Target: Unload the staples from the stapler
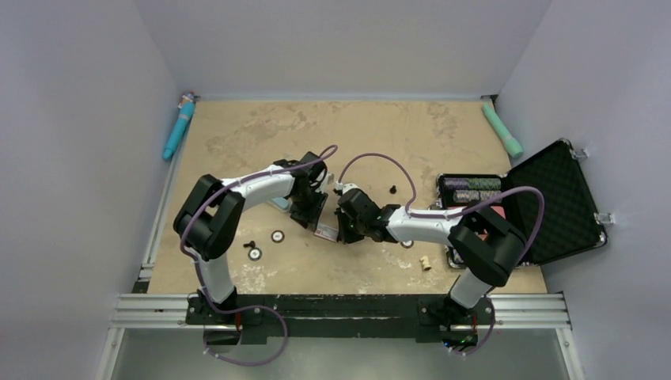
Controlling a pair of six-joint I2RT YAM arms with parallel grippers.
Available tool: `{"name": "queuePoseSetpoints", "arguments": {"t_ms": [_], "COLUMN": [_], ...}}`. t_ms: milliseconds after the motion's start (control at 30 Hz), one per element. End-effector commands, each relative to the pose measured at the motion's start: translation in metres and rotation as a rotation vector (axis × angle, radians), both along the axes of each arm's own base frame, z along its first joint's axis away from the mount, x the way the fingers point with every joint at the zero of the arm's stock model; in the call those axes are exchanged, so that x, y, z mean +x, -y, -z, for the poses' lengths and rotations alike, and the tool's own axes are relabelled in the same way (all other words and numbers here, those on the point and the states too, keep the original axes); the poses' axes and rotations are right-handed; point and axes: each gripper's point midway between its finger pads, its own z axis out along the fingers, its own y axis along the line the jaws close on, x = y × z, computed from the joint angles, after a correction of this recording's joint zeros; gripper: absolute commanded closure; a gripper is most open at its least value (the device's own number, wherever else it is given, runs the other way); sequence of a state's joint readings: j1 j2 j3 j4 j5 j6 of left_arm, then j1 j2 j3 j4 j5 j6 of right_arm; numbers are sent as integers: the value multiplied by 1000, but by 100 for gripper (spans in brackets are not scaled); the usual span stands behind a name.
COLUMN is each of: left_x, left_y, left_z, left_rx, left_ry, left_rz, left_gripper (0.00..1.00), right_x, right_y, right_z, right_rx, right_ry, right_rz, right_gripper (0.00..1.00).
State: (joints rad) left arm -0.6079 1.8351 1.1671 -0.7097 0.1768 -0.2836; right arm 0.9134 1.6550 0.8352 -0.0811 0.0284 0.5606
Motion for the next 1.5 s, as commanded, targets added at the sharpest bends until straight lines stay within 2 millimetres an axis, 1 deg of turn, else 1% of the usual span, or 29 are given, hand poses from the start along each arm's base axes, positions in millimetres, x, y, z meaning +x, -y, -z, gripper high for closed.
{"name": "queuePoseSetpoints", "arguments": {"t_ms": [0,67,167,200,333,400,467,600,633,667,700,733,800,833,867,900,967,1100,1233,1333,1367,1433,1467], "left_x": [-20,-18,-18,-17,-14,-13,-12,-9,-8,-7,-6,-4,0,3,5,8,11,12,13,10,9,8,8], "left_y": [7,6,5,5,3,0,-2,-4,-4,-5,-4,-4,-5,-6,-8,-10,-15,-28,-50,-64,-67,-73,-75], "left_z": [26,25,23,22,12,7,5,-1,-4,-9,-15,-23,-42,-54,-66,-78,-100,-142,-182,-204,-208,-216,-220], "left_rx": [6,7,6,3,-22,-32,-34,-36,-38,-44,-52,-60,-78,-86,-93,-101,-110,-120,-117,-125,-124,-123,-133], "left_ry": [-81,-75,-68,-62,-25,-8,0,25,35,47,63,84,139,174,210,245,305,413,561,655,673,712,732], "left_rz": [51,45,39,36,18,3,-10,-18,-22,-25,-28,-29,-35,-41,-50,-58,-77,-120,-189,-216,-220,-233,-236], "left_gripper": [62,62,61,61,55,53,53,53,51,49,45,40,28,21,15,10,4,0,0,0,0,0,0], "right_x": [-3,-3,-3,-2,3,7,10,12,13,14,16,18,22,25,28,30,34,40,43,41,41,40,37], "right_y": [8,11,10,10,11,13,17,26,28,29,31,32,34,35,35,35,34,30,36,45,50,64,69], "right_z": [-11,-23,-48,-57,-91,-107,-115,-118,-120,-122,-127,-133,-148,-155,-164,-175,-197,-245,-305,-351,-363,-383,-389], "right_rx": [-1,-1,25,34,56,55,40,5,-2,-7,-5,-2,8,11,21,35,69,149,272,388,424,494,523], "right_ry": [13,21,44,58,111,144,162,174,180,189,201,218,253,274,297,321,370,458,568,677,712,778,811], "right_rz": [14,15,11,9,6,13,22,32,31,30,30,28,37,47,54,57,55,62,123,165,190,251,257], "right_gripper": [100,100,100,98,78,76,75,73,72,68,62,54,30,15,4,2,1,1,2,1,1,1,1]}}
